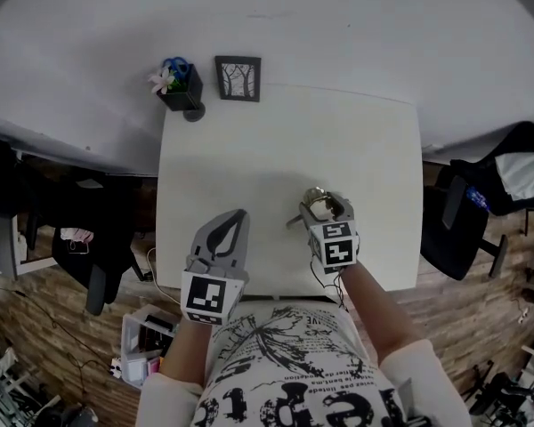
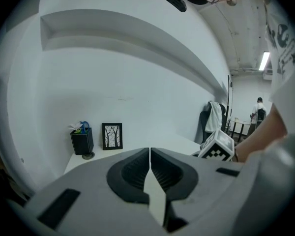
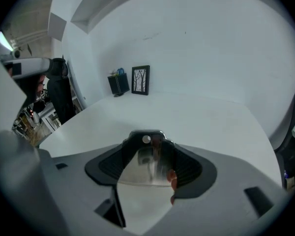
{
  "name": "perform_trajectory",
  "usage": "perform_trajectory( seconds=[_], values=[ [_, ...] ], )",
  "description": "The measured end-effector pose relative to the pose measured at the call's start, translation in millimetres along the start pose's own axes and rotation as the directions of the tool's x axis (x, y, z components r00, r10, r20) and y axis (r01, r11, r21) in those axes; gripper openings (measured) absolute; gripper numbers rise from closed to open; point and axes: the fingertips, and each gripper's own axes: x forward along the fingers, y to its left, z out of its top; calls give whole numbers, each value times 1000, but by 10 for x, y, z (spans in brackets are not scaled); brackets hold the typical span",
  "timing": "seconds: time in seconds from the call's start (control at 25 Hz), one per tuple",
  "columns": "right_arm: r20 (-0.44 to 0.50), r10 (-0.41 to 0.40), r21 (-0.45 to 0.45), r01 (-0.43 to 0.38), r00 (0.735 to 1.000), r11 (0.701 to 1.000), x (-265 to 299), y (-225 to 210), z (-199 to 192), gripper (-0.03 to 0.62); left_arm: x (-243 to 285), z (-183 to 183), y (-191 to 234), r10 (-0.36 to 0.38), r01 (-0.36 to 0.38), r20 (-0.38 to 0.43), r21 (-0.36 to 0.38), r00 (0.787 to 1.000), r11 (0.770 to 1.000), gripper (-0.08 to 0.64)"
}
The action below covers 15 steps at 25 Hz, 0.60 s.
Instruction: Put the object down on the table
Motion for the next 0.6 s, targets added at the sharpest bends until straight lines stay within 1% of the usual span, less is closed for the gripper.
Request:
perform_trajectory(
  seconds=[0.16,0.32,0.48,0.6],
  values=[
    [-42,-29,8,29,999,1000,186,-1,-60,281,-29,-117,140,-6,6,-25,-3,1000,1000,12],
    [-85,-41,40,45,996,998,305,0,-138,282,-72,-213,228,-19,18,-42,-11,999,1000,12],
    [-105,-53,20,56,993,998,363,8,-169,282,-106,-295,328,-17,16,-55,-23,998,1000,12],
    [-145,-48,5,49,988,999,419,30,-167,282,-98,-337,368,-20,18,-65,-27,998,999,12]
  ],
)
